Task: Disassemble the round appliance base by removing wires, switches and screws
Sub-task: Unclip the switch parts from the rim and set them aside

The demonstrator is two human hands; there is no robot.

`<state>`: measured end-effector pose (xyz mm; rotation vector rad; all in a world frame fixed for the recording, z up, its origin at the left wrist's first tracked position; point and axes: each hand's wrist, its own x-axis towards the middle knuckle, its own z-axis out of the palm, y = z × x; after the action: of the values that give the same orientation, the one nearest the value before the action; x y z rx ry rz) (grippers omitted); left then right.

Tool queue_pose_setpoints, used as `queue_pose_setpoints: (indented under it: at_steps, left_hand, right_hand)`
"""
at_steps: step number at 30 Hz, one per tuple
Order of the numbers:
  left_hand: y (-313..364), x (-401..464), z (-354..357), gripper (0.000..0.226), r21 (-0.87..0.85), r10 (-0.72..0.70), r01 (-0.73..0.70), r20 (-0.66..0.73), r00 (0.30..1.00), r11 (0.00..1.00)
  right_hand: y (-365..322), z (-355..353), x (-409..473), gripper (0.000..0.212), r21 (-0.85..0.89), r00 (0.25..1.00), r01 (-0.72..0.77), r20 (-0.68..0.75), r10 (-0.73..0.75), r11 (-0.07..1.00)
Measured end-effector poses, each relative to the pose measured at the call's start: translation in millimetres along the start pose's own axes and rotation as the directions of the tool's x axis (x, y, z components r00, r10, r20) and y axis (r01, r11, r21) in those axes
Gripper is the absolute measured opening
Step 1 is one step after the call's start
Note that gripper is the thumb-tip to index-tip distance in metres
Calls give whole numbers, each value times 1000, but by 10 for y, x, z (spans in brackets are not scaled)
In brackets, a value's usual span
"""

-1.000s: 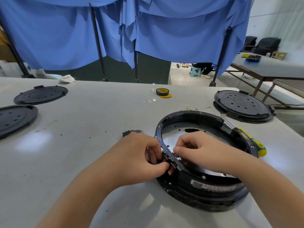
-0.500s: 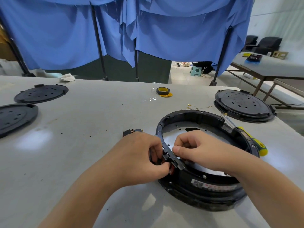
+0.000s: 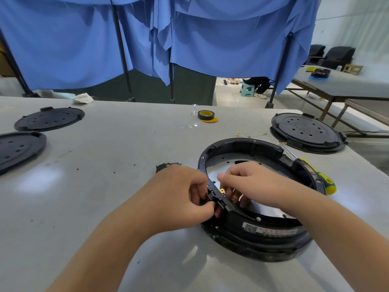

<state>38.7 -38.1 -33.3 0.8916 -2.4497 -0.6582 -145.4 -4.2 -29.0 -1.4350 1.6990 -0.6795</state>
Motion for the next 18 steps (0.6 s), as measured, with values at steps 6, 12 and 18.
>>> queue_pose_setpoints:
  at_steps: [6,12,18]
  left_hand:
    - [-14,13,20,20,-15,17,-17,2,1000,1000]
    - [-24,30,48,25,-21,25,-26,-13,1000,999]
    - [-30,44,56,24,-26,39,-39,-14,999,999]
  right_hand:
    - [-199,33,31,55,-309,997,-62,20,72,949]
    - [-222,185,53,59,-439,997,-14,-76,-21,899]
    - [-165,248,68,67,-508,994,14,-90,-69,861]
